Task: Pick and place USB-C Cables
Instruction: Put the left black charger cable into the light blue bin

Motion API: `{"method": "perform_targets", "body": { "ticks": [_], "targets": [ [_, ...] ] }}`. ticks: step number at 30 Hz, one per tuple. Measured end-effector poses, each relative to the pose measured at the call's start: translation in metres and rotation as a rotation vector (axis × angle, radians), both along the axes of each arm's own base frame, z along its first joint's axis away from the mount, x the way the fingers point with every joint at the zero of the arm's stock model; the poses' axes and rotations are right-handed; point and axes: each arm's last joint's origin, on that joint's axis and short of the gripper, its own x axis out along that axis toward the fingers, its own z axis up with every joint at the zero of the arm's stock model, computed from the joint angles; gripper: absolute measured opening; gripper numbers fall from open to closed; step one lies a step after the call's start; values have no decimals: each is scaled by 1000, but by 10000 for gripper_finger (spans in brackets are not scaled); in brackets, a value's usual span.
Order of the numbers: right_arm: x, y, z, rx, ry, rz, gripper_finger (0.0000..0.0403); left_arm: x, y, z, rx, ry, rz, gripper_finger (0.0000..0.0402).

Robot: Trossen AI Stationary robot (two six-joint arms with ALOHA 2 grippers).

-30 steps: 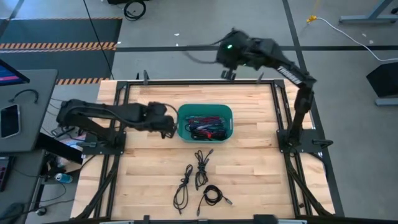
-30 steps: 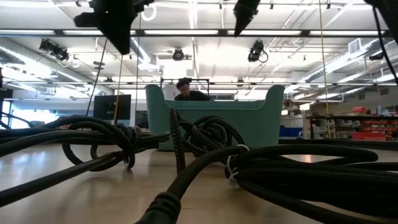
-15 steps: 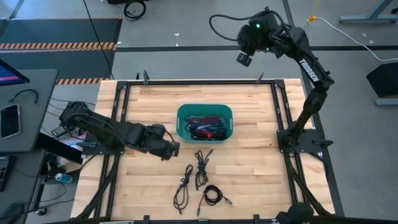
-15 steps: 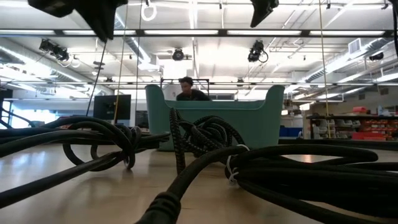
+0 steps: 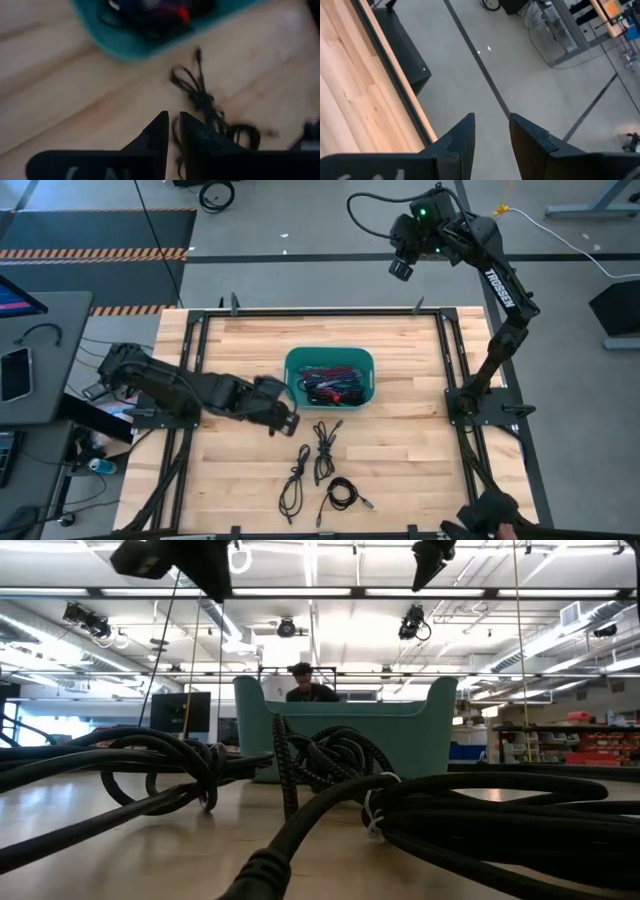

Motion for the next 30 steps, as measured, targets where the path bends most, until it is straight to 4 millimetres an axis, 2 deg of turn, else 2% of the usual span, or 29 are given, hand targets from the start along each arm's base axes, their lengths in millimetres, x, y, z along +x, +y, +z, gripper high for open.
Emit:
{"method": "perform_targets", "body": {
  "ticks": [5,11,16,21,30],
  "targets": [
    [-5,-5,-1,9,5,-22,126,12,-14,-17,-75,61,-84,91],
    [-9,-9,0,13,-6,-31,126,33,-36,-59,-155,179,-62,169],
    [-10,-12,1,12,-38,-18,126,58,-54,-90,-303,162,-89,214],
    [-9,-14,3,-2,-70,-5,126,75,-63,-105,-400,108,-95,230],
    [-8,-13,3,26,-97,43,126,70,-61,-108,-400,174,-70,231]
  ]
}}
